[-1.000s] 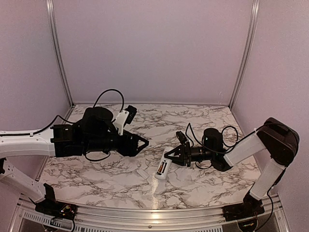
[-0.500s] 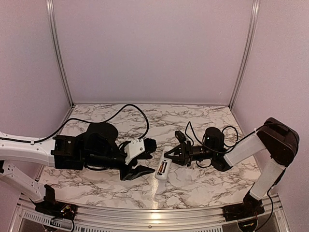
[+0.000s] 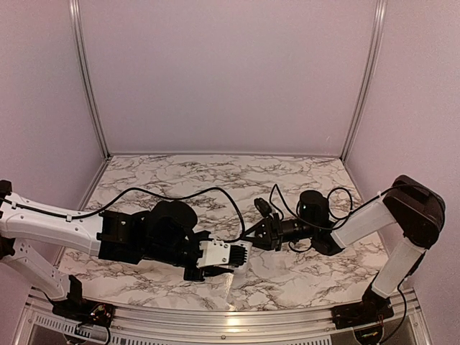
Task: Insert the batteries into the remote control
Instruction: Load the battery into the battery compartment.
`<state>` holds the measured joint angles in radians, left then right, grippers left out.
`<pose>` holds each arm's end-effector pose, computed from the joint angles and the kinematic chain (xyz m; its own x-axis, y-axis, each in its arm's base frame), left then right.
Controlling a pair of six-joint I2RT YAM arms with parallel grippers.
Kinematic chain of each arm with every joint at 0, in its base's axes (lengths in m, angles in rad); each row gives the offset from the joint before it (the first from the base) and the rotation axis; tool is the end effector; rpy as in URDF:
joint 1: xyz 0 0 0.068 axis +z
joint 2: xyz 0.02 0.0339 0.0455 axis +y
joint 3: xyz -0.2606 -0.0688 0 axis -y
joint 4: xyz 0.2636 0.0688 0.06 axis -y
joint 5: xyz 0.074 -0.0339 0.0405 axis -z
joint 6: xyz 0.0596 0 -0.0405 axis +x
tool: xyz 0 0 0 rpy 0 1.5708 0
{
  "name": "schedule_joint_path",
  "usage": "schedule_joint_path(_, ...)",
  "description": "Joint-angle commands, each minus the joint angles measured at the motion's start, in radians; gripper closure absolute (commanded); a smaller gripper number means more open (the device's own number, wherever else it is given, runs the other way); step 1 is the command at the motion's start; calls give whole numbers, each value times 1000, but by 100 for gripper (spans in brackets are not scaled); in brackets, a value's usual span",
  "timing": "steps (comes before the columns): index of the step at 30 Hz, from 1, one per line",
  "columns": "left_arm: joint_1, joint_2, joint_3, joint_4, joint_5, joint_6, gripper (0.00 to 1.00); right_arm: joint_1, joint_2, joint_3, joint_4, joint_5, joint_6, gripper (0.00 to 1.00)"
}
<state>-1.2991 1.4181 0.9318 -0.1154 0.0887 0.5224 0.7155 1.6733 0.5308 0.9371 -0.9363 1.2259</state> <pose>0.0892 -0.3399 0.2254 0.3569 0.5708 -0.7394 0.9243 -0.1014 0.3679 0.2083 0.2447 0.1356 -0.9780 -0.1109 -0.1764 -0.1878 0.1023 0.9769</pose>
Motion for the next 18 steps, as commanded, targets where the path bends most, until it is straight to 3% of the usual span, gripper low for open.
schedule_joint_path(1,-8,21,5,-13,-7,52,71,20,-21,45,-25,-14,-29,100)
schedule_joint_path(18,-9,61,26,-19,-16,92,75,28,-20,58,-35,-21,-39,100)
